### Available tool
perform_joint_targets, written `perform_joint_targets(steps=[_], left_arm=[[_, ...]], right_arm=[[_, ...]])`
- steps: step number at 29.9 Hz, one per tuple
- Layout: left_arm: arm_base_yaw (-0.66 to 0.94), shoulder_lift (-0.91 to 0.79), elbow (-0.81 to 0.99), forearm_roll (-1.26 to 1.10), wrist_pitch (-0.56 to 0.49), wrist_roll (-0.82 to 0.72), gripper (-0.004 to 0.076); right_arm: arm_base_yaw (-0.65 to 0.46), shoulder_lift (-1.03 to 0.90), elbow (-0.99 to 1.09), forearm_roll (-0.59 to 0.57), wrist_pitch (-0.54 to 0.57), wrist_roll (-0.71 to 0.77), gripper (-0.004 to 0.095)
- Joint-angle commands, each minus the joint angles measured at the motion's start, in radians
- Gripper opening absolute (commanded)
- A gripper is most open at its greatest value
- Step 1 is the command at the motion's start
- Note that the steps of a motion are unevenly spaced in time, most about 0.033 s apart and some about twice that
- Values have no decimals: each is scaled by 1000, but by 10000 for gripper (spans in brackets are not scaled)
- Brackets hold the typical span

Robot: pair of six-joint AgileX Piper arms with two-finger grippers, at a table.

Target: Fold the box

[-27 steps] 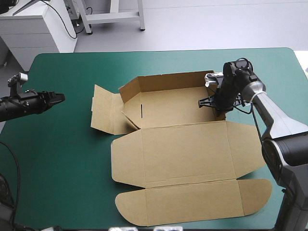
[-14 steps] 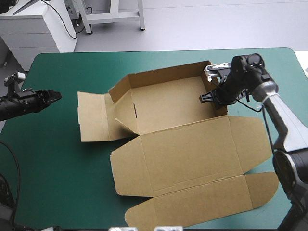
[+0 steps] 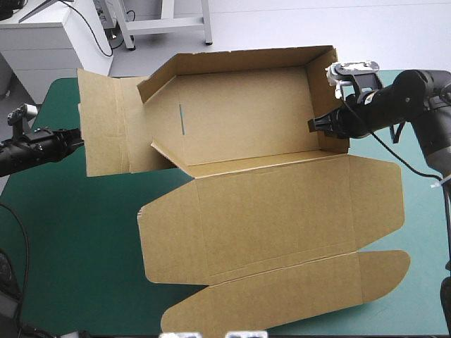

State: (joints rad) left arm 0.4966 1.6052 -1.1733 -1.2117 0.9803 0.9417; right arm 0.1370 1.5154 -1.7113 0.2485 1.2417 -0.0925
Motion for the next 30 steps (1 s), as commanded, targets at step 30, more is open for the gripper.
perform_joint_targets(steps=[30], left_arm=[[-420,106,-289,-148,232,-216,-9]], right_arm=[[0,64,-36,-85,-112,28,-13]])
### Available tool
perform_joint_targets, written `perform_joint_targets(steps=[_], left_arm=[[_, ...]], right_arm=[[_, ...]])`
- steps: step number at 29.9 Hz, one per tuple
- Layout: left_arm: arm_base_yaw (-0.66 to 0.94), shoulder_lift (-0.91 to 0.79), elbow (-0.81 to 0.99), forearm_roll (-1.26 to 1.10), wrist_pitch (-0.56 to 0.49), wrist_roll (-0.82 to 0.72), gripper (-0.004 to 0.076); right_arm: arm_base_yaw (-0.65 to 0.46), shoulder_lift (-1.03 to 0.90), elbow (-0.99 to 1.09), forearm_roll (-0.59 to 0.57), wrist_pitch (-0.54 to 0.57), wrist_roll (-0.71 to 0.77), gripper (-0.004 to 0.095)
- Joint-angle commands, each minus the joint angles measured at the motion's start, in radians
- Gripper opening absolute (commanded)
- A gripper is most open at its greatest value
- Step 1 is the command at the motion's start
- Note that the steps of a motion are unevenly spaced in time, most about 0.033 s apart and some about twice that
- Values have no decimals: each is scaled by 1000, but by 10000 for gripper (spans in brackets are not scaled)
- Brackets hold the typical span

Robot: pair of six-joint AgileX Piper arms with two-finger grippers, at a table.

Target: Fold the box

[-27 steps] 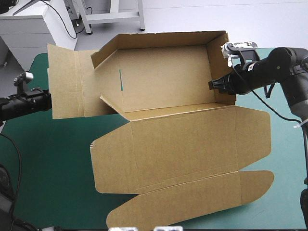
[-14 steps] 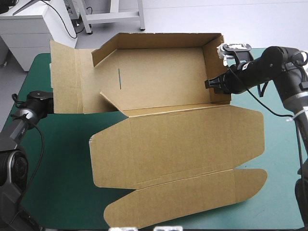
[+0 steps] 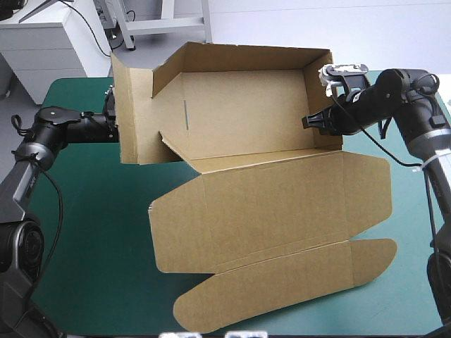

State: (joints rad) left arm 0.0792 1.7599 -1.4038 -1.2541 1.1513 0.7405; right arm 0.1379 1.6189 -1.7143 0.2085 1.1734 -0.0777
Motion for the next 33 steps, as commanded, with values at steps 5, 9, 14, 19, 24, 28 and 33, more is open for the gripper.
perform_joint_targets(steps=[5,9,14,19,24,28,33], left_arm=[[-3,-48,-120,-118,80,-44,-9],[-14,-48,-130,-121,91,-57,-8],[-53,-48,-130,-117,97,-57,-8],[-89,-48,-130,-127,105,-59,-8],[-96,-54,-130,-184,139,-59,-8],[-98,-70,-131,-193,139,-59,-8],[-98,-85,-131,-193,139,-62,-8]], right_arm=[[0,-40,-33,-82,-44,24,-13],[0,-38,-33,-91,-46,27,-13],[0,-38,-33,-100,-46,36,-13],[0,-38,-33,-115,-46,42,-13],[0,-34,-33,-126,-44,42,-14],[0,-19,-31,-126,-30,42,-14],[0,-3,-31,-126,-26,42,-14]])
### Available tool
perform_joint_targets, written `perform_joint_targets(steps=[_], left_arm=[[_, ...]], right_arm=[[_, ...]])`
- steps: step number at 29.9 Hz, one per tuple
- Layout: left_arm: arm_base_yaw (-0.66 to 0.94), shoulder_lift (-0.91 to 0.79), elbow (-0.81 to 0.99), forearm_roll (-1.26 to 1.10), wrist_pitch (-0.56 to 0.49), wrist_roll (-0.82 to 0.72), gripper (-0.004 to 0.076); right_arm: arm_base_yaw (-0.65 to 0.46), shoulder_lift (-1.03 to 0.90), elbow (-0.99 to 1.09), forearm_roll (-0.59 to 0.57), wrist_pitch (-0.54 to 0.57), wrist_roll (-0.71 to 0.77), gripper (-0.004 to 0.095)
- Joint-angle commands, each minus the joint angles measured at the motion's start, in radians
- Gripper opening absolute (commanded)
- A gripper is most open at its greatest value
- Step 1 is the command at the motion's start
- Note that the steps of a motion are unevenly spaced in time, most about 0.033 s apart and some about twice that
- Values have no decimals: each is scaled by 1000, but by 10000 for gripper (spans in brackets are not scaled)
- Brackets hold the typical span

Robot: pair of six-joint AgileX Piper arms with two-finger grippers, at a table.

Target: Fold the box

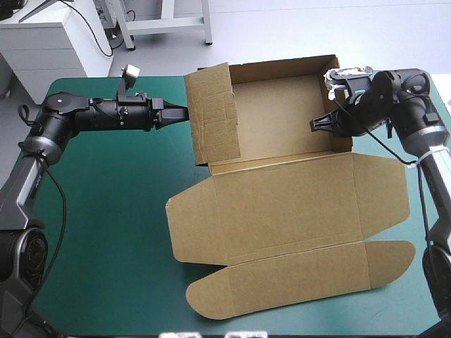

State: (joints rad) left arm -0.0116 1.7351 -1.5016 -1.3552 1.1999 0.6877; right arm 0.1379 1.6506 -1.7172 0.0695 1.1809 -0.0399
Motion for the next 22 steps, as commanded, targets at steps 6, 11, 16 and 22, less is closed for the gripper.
perform_joint_targets(steps=[6,11,16,22], left_arm=[[-7,-60,-33,-90,91,-62,46],[-7,-60,-33,-90,91,-65,302],[-7,-60,-33,-90,91,-98,545],[-34,-60,-33,-90,91,-98,552]], right_arm=[[0,-31,-28,-15,-29,5,-14],[0,-31,-28,-17,-29,5,-14],[0,-31,-28,-17,-29,5,-14],[0,-31,-28,-15,-33,12,-14]])
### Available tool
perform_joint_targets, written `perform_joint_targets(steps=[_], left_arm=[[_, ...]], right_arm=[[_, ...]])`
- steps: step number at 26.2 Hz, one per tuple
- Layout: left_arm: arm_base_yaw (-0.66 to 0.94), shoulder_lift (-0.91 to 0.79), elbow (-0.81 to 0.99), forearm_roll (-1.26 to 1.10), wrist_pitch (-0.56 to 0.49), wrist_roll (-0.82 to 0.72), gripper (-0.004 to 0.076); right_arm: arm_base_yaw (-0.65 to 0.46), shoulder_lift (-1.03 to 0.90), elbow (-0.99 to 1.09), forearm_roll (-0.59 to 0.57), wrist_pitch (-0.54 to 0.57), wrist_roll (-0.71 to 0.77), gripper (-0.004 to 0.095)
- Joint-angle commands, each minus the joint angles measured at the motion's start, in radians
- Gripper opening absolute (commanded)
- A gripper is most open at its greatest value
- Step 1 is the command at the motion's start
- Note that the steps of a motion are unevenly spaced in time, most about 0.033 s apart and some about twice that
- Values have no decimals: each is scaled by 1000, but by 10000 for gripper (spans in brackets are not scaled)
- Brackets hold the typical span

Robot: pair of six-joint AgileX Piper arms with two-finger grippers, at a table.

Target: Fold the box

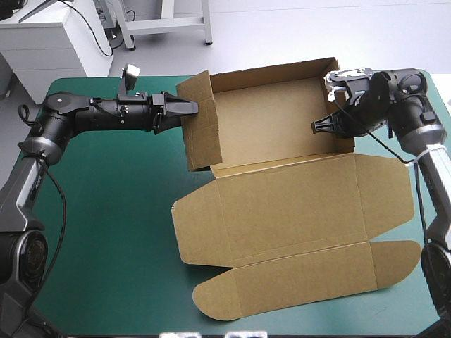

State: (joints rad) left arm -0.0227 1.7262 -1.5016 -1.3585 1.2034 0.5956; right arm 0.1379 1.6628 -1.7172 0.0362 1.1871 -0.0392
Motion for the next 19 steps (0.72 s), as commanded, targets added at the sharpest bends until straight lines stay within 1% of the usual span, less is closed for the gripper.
perform_joint_targets(steps=[1,9,11,15,19], left_arm=[[-32,-51,-33,-91,87,-6,549],[-125,-51,-33,-102,29,-6,546],[-151,-51,-33,-74,-9,-8,522],[-161,-51,-34,-29,-53,-33,470],[-163,-51,-38,11,-84,-72,470]], right_arm=[[0,-43,-28,23,-42,12,-14],[0,-43,-28,28,-50,22,-14],[0,-43,-30,28,-53,29,-14],[0,-43,-30,28,-57,39,-14],[0,-43,-30,28,-57,34,-13]])
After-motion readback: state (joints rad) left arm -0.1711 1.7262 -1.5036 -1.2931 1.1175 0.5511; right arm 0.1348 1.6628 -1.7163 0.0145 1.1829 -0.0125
